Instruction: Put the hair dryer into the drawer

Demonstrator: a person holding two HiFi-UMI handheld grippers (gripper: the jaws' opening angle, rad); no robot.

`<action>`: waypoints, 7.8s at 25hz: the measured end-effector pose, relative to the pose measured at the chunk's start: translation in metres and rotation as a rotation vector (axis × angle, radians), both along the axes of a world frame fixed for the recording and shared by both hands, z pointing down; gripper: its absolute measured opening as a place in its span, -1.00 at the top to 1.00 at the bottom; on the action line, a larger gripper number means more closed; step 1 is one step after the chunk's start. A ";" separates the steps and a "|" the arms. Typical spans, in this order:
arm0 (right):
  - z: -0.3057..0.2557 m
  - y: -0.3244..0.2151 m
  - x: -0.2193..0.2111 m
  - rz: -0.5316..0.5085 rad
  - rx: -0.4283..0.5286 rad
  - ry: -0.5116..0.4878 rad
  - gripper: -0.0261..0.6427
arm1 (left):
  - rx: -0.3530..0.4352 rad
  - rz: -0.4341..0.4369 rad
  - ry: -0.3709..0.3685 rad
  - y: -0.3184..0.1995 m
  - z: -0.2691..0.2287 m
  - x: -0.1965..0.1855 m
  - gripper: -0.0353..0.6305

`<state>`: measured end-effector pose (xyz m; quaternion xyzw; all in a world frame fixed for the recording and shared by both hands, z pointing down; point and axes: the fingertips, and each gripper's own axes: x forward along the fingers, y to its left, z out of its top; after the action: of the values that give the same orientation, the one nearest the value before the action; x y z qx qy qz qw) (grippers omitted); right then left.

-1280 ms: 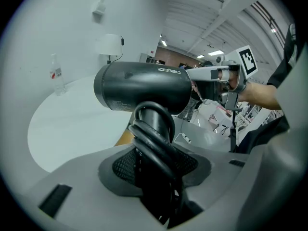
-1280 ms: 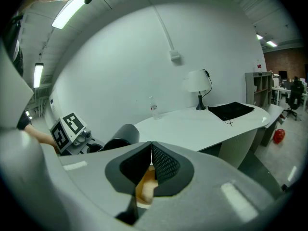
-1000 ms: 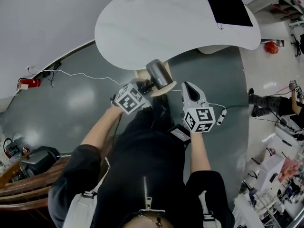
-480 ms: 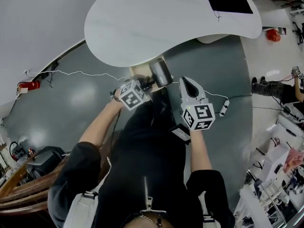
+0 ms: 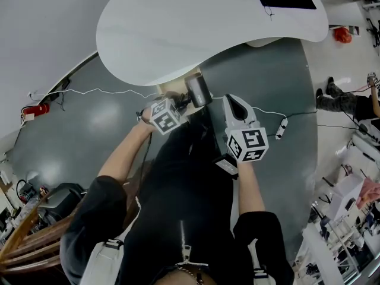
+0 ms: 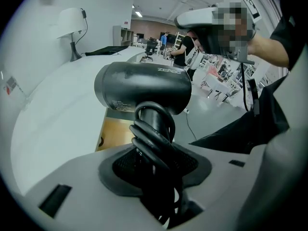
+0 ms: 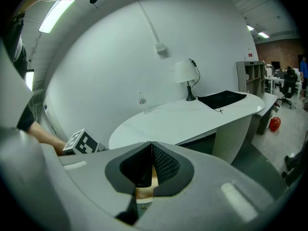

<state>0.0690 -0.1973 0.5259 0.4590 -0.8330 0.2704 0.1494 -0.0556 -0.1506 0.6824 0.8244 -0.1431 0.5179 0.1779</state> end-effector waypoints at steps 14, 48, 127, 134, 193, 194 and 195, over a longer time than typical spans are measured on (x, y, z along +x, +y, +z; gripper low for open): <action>0.020 -0.012 -0.009 -0.014 -0.054 0.000 0.91 | -0.051 0.046 -0.087 0.000 0.049 -0.006 0.34; 0.054 -0.016 -0.006 -0.055 -0.133 0.018 0.91 | -0.156 0.058 -0.368 -0.008 0.148 -0.031 0.34; 0.064 -0.016 -0.009 -0.085 -0.176 0.028 0.91 | -0.199 -0.001 -0.471 -0.021 0.183 -0.022 0.31; 0.053 -0.015 -0.014 -0.109 -0.150 0.027 0.91 | -0.138 -0.034 -0.416 -0.027 0.155 -0.016 0.36; -0.052 0.029 -0.059 -0.177 0.126 0.067 0.91 | 0.316 -0.439 0.067 0.009 -0.127 -0.061 0.86; -0.052 0.029 -0.059 -0.176 0.127 0.067 0.91 | 0.318 -0.438 0.070 0.009 -0.129 -0.061 0.85; -0.053 0.029 -0.059 -0.175 0.129 0.066 0.91 | 0.319 -0.437 0.072 0.010 -0.130 -0.061 0.86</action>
<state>0.0101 -0.1683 0.4733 0.4019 -0.8801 0.1869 0.1700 -0.1164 -0.1406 0.5522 0.8095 -0.3909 0.4086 0.1580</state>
